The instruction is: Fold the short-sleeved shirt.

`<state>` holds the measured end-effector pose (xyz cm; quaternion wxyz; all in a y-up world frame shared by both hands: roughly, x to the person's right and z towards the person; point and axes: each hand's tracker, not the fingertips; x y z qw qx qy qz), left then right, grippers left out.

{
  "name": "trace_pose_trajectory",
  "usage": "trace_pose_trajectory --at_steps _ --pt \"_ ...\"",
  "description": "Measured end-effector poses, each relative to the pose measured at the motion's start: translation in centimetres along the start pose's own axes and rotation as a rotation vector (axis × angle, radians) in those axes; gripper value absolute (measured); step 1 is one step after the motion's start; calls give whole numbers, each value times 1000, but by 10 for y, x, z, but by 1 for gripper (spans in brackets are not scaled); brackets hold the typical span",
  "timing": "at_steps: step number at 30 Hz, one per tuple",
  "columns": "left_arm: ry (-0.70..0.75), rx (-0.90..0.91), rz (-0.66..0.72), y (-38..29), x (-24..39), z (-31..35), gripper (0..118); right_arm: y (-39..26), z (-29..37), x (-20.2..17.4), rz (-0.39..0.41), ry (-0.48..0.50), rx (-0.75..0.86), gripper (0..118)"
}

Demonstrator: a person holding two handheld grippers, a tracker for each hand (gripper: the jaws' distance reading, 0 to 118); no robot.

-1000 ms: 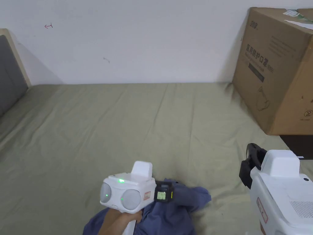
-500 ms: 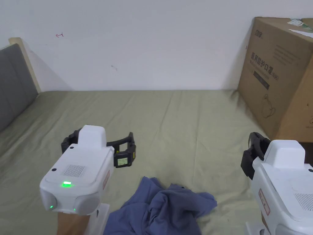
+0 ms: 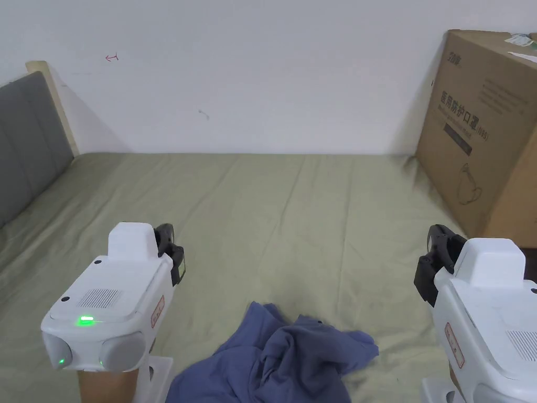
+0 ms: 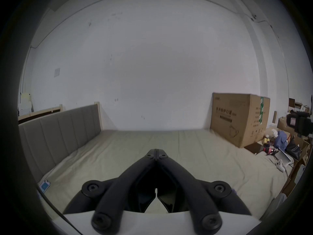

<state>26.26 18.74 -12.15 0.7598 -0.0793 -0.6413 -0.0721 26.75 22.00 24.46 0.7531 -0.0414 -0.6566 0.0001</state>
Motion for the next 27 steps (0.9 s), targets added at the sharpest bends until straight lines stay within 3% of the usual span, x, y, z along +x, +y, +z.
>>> trace_pose_trajectory --at_steps 12,13,15,16,17,19,25,26,27 --pt "-35 -600 146 -132 -33 -45 0 -26 -16 0 5 13 -81 0" --pt "-44 -637 142 -141 -34 -45 4 -28 -17 -1 7 15 -85 0" --pt "-1 -690 155 -157 -34 -46 28 -34 -22 0 10 18 -97 0" --pt "-5 -720 155 -164 -34 -46 56 -36 -23 -1 11 18 -101 0" --pt "2 -729 164 -170 -34 -45 75 -38 -25 -1 11 19 -108 0" --pt "12 -770 166 -181 -31 -47 100 -43 -30 0 9 22 -119 0" --pt "56 -836 118 -211 -18 -54 98 -54 -36 1 10 28 -148 0" --pt "62 -847 122 -214 -16 -56 90 -55 -37 1 11 28 -152 0" --pt "51 -853 131 -218 -14 -57 74 -57 -37 1 11 28 -157 0"
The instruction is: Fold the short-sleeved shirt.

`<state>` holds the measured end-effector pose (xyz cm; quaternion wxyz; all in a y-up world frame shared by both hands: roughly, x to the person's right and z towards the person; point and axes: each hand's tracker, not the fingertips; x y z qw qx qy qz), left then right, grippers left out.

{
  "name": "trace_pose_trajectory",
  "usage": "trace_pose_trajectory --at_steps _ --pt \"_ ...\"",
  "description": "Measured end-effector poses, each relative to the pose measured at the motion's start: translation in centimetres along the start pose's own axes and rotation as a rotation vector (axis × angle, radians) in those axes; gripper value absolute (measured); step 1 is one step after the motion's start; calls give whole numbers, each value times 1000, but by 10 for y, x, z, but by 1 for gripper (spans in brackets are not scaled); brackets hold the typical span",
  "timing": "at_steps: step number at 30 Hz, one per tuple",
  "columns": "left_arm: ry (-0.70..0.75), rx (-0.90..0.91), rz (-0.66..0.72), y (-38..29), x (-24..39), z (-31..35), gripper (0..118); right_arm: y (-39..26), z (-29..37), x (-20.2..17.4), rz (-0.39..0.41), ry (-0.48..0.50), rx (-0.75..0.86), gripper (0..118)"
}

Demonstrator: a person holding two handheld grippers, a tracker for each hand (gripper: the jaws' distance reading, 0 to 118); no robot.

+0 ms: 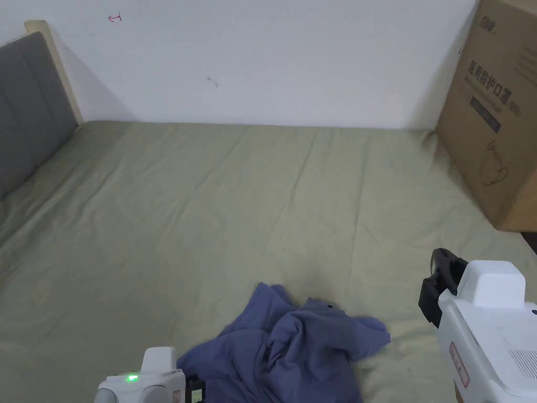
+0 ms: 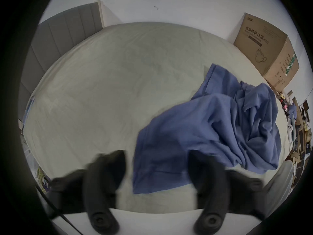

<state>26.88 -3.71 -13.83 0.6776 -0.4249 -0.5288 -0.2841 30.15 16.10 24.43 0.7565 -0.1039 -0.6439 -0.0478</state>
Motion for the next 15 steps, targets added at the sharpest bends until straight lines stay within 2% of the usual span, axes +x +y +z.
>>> trace_pose_trajectory --at_steps 1,2,5,6,7,10,12,13,14,15 --pt "-14 -18 -5 -3 2 -5 41 -2 -1 1 0 0 -6 0" --pt "-17 -26 -11 -6 5 -7 25 -3 -2 2 -1 0 -10 0" --pt "18 -14 -58 -8 14 -8 19 -8 -6 4 2 -2 -25 0" --pt "9 -15 -62 -7 16 -7 9 -9 -8 5 2 -3 -32 0" --pt "-13 -21 -53 -5 17 -7 5 -11 -10 6 0 -2 -38 0" --pt "-39 -6 -49 -1 13 -4 2 -17 -21 10 -16 -2 -74 0" --pt "-76 26 18 2 7 6 1 -23 -33 11 -29 15 -135 1" --pt "-99 53 49 3 2 13 1 -28 -43 12 -30 30 -177 4" --pt "-119 77 63 5 -1 21 1 -33 -52 12 -25 25 -209 14" --pt "-134 99 80 8 -3 29 1 -40 -65 10 -22 20 -250 34"
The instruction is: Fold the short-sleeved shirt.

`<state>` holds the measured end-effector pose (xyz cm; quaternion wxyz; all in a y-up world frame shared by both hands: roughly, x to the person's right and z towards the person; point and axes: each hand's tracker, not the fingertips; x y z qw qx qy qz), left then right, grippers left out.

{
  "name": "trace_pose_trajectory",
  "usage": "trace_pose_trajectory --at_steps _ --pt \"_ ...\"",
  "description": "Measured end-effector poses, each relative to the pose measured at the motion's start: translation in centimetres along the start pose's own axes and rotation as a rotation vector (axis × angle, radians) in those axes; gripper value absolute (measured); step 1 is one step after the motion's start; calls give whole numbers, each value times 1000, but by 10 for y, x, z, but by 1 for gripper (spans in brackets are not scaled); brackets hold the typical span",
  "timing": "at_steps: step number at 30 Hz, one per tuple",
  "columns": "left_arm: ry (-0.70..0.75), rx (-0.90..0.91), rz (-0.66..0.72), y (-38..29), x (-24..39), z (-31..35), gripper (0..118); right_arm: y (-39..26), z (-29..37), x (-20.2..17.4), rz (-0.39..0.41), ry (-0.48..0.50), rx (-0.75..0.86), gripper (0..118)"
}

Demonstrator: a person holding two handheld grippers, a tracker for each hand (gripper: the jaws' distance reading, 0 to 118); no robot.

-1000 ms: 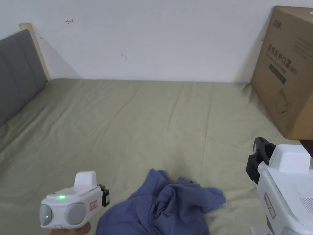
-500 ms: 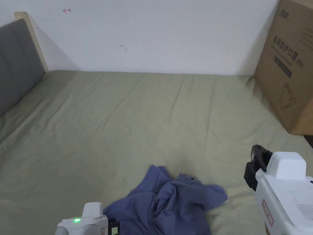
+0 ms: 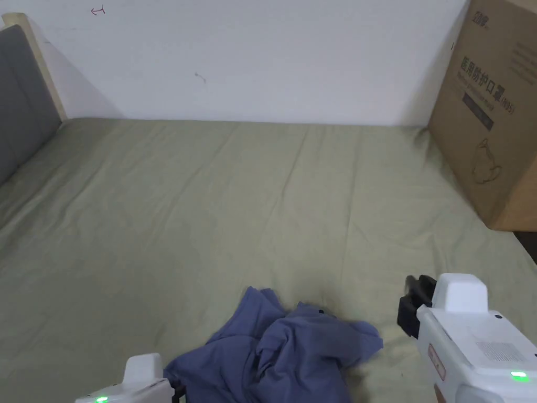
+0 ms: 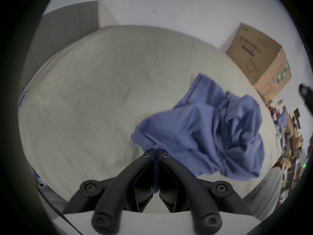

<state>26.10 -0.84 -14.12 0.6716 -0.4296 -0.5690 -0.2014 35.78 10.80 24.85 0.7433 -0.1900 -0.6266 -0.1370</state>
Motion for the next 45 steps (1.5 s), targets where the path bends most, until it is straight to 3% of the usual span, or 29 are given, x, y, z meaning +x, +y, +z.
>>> trace_pose_trajectory --at_steps 1,2,3,7,12,15,17,19,20,25,33,45 --pt "-19 15 6 3 -1 6 1 -3 -13 0 5 13 -55 67" --pt "-36 31 8 6 -2 11 1 -7 -29 2 -8 27 -110 88" --pt "-41 41 11 9 -3 15 1 -13 -47 3 -16 44 -174 99" --pt "-65 62 20 14 -1 23 1 -41 -103 2 -20 66 -335 101" --pt "-64 54 -5 12 2 18 1 -71 -144 -6 -1 75 -516 91" --pt "-69 45 -6 10 1 17 1 -84 -154 -15 -10 137 -583 73" --pt "-67 42 -8 9 1 16 1 -91 -160 -17 0 142 -602 54" --pt "-65 44 -8 8 -1 16 1 -90 -156 -23 18 150 -582 21" --pt "-65 49 -5 8 -1 17 1 -91 -155 -20 9 157 -562 12" --pt "-97 80 29 11 -3 28 1 -64 -116 -17 54 127 -441 11" --pt "-156 212 50 52 5 58 1 28 -38 23 39 142 -201 11" --pt "-108 523 -22 232 9 123 1 181 -2 48 -4 69 66 11"
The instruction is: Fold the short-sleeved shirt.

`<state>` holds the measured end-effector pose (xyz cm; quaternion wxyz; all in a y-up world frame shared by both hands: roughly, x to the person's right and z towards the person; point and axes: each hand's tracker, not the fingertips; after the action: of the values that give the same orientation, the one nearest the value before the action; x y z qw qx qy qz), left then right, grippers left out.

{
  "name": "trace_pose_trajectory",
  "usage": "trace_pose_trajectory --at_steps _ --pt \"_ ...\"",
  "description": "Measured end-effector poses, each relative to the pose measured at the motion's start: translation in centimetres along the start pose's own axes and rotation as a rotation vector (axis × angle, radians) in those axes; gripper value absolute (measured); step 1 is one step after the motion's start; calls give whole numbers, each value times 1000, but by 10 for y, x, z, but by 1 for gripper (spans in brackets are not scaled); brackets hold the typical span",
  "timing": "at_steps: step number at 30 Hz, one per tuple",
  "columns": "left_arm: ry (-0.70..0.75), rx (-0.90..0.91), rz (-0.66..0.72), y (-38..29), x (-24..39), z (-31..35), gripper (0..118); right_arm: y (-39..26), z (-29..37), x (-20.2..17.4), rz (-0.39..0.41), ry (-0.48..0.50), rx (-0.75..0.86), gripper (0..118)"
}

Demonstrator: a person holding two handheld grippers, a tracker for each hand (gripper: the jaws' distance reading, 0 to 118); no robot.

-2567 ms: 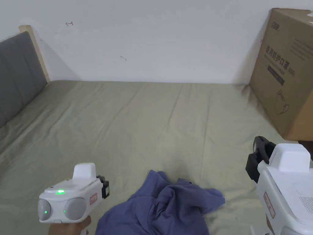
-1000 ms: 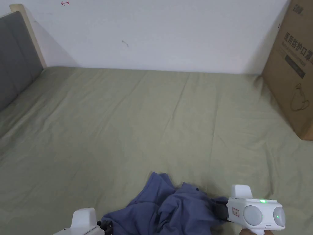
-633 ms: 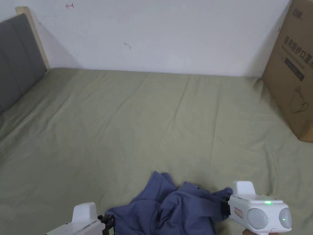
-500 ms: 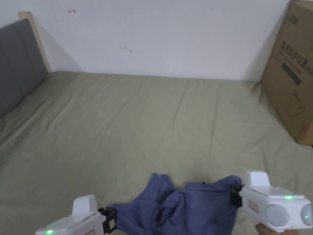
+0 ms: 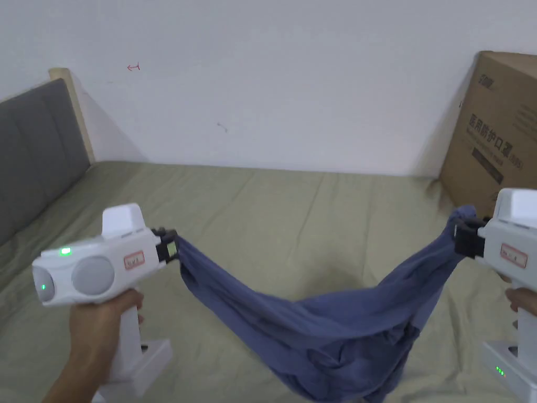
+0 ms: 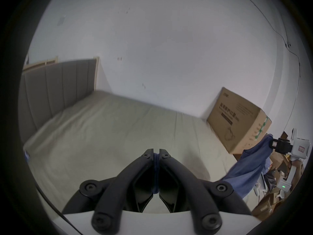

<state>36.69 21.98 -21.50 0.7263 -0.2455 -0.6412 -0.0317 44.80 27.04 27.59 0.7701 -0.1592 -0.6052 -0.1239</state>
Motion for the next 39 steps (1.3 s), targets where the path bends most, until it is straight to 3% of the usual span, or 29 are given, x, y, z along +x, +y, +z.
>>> trace_pose_trajectory --at_steps 11,20,28,39 --pt "104 174 -141 163 22 -44 1 110 -43 -4 -55 -92 152 11" --pt "206 201 -194 224 11 -103 1 134 -97 -26 -34 -141 191 11" --pt "257 128 -223 172 -23 -158 1 83 -160 -55 60 -165 124 11" --pt "255 -54 -173 24 -70 -155 1 -39 -175 -65 24 -120 -56 11"
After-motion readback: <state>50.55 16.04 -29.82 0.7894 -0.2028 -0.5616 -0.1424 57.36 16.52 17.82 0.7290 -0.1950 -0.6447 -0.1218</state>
